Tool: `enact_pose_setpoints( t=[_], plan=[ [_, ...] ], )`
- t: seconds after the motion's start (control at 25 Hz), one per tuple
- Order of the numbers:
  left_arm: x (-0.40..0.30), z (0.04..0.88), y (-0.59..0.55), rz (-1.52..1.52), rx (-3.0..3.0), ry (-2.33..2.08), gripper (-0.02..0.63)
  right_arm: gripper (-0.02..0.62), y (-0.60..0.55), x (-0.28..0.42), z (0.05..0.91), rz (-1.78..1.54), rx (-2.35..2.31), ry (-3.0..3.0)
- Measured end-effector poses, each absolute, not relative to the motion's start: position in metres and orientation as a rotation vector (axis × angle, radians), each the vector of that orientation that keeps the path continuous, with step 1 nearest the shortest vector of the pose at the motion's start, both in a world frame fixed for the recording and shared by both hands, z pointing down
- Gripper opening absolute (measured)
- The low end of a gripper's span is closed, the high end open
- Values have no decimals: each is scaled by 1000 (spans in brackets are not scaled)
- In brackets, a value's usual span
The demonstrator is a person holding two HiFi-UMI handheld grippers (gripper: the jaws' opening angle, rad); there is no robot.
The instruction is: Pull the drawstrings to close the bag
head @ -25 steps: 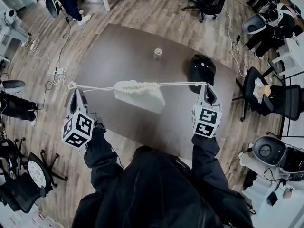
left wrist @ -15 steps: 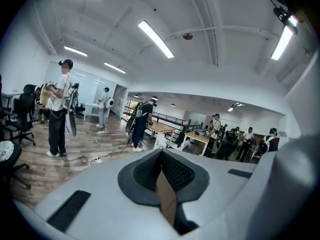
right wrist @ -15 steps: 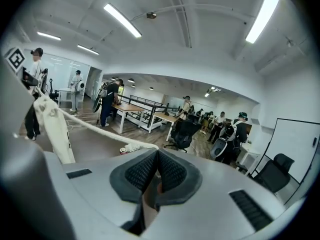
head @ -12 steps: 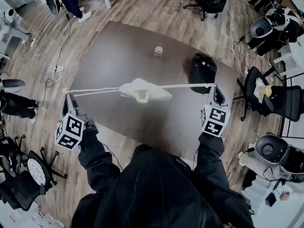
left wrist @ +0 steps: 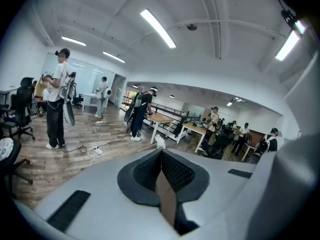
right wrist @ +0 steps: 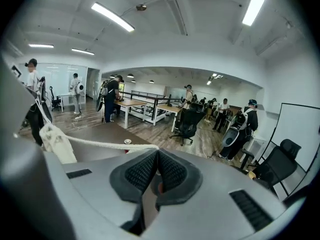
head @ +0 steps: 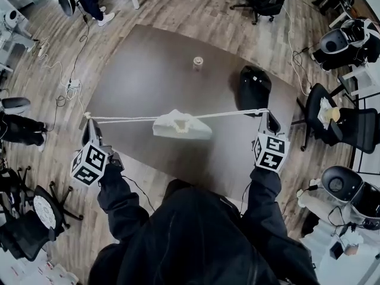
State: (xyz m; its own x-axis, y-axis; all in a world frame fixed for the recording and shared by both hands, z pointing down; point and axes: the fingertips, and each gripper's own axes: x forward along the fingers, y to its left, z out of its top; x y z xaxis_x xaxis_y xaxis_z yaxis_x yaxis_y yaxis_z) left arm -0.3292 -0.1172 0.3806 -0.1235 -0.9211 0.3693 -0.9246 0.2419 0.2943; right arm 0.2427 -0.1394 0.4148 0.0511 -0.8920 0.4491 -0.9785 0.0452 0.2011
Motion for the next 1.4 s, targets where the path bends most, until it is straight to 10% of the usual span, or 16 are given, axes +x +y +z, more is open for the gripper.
enact_pose_setpoints(
  t=[1.4],
  plan=[
    [-113,650,-123,549,1872,-1238,61,57,-107,18,641,730,1144,-2096]
  ],
)
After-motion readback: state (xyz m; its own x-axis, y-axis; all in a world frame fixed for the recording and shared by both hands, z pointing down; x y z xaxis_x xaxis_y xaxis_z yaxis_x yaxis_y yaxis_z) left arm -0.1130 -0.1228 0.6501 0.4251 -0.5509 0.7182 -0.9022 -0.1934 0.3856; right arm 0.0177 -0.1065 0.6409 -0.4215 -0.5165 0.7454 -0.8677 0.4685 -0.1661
